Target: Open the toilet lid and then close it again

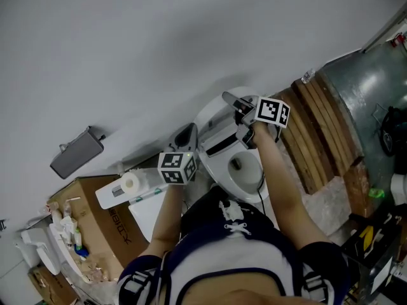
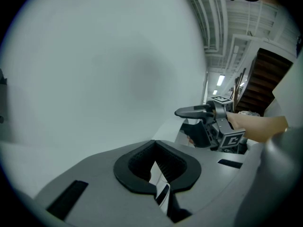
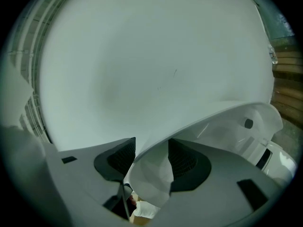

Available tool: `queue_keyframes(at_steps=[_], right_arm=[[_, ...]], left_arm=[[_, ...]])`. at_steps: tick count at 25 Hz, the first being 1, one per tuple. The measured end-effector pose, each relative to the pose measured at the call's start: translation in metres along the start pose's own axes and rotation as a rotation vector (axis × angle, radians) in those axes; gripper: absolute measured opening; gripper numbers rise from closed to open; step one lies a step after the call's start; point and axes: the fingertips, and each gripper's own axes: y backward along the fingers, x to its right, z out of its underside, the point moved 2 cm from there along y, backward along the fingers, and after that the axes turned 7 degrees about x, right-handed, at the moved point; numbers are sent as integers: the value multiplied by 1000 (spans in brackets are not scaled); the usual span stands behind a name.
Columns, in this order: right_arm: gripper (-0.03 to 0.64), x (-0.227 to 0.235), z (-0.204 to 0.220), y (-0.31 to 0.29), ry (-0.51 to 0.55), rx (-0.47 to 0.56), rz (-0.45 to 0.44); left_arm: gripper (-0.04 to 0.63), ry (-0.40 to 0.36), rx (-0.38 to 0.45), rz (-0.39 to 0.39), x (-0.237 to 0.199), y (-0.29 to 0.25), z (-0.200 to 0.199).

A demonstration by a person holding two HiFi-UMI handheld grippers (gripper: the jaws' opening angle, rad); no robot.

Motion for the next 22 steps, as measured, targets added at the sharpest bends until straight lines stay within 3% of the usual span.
queue_keyframes(at_steps=[7,11,14,19,21,22], right_arm=[[216,-7,9,12,-46,-9,-59],[225,-16,30,25,-25,-56,-37],[225,-17,52,40,121,-111,-3],[215,-33,78,65,574,-128,-13],[9,-40,88,75,661,-129,-29],[9,-43,95,79,665,-143,-48]], left_arm=[[6,6,8,-7,1,-2,-3],[6,11,28,-5,6,1,-8],[6,16,45,2,13,4,-11],[6,59,83,37,29,10,-16],[6,62,85,51,35,12,-15],[6,58,83,56,38,14,-14]])
